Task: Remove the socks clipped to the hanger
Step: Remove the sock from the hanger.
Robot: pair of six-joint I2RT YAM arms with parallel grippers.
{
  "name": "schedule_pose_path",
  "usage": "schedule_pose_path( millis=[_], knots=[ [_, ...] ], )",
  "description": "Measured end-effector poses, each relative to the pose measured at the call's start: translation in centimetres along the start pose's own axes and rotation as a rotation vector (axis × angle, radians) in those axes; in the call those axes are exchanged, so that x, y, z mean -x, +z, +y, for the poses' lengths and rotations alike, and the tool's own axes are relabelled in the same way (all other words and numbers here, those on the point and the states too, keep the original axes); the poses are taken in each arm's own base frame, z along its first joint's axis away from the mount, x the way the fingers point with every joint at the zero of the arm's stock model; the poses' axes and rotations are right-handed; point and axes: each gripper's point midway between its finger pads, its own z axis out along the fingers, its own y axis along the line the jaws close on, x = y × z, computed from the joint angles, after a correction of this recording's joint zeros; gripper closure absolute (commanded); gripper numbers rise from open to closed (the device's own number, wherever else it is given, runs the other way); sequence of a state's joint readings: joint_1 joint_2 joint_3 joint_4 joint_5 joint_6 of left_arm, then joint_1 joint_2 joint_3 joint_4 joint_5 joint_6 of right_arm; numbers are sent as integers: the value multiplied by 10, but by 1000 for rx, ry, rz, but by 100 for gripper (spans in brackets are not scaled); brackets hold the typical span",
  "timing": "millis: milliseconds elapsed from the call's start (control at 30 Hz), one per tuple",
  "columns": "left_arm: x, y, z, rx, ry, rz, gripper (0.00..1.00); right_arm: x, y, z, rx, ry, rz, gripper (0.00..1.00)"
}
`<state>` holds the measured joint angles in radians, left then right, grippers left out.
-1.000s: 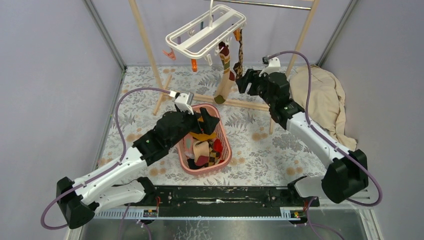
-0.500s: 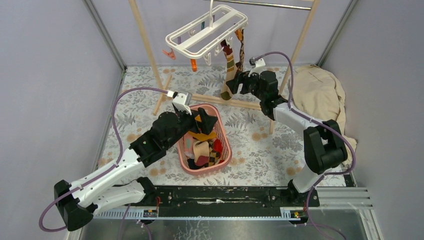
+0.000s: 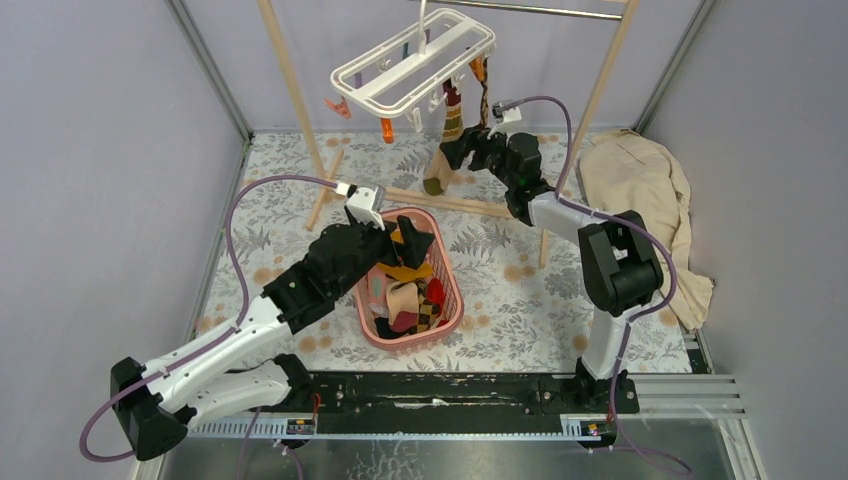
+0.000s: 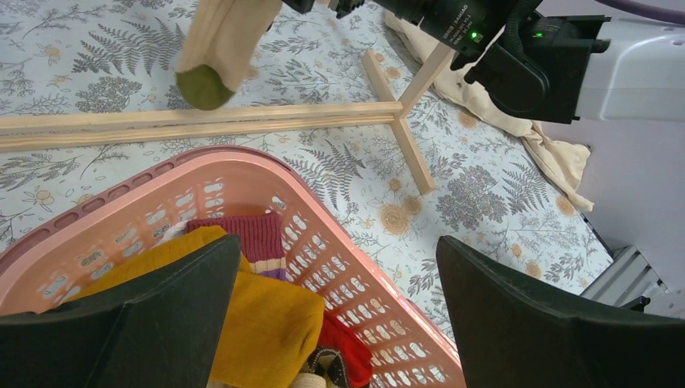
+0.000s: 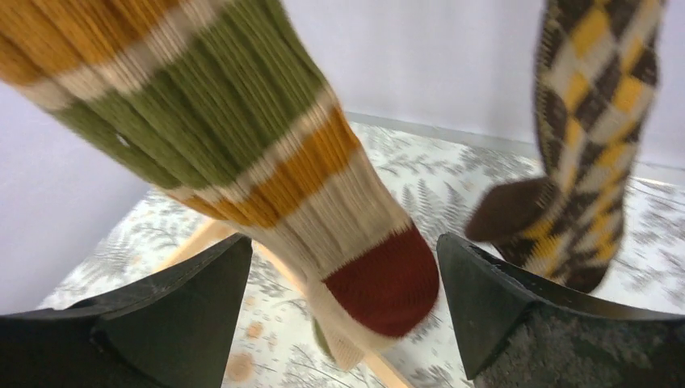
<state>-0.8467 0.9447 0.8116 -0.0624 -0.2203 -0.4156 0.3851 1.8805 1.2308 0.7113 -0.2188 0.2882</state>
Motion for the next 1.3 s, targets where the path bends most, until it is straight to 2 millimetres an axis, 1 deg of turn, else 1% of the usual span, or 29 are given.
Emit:
schedule_pose_path(
  millis=[67, 133, 200, 300, 367, 400, 533, 667, 800, 900, 1000, 1100, 1167, 1300],
  knots=[
    [-1, 1, 1, 4, 1, 3, 1, 4, 5, 11, 61, 22, -22, 8],
    [-2, 2, 1, 7, 2, 4, 1, 4, 7, 22, 125, 51, -33, 11],
    [-2, 2, 2, 9, 2, 5, 1, 3, 8, 31, 179, 79, -37, 26],
    [-4, 2, 3, 12, 3, 7, 1, -2, 7, 42, 252, 117, -27, 51],
    [-5, 2, 4, 14, 3, 10, 1, -4, 6, 49, 291, 140, -16, 65],
    [-6, 2, 4, 16, 4, 12, 1, -4, 4, 52, 309, 149, -10, 70],
    [-9, 1, 7, 25, 5, 13, 1, 0, -1, 64, 366, 165, -6, 80],
    [-12, 2, 9, 28, 4, 5, 1, 12, -13, 77, 411, 167, -6, 85],
    [-12, 4, 9, 23, 1, -9, 1, 44, -37, 96, 481, 165, -33, 87],
    [-7, 6, 6, 12, -5, -33, 1, 72, -58, 108, 542, 176, -60, 87],
    [0, 8, 3, 0, -11, -65, 1, 91, -74, 117, 597, 203, -71, 88],
    [6, 12, 0, -13, -19, -100, 1, 98, -86, 124, 637, 249, -49, 91],
    [10, 16, -2, -21, -25, -124, 1, 97, -90, 128, 654, 288, -25, 94],
    [16, 29, -7, -37, -36, -172, 1, 90, -97, 133, 674, 392, 34, 94]
  ],
)
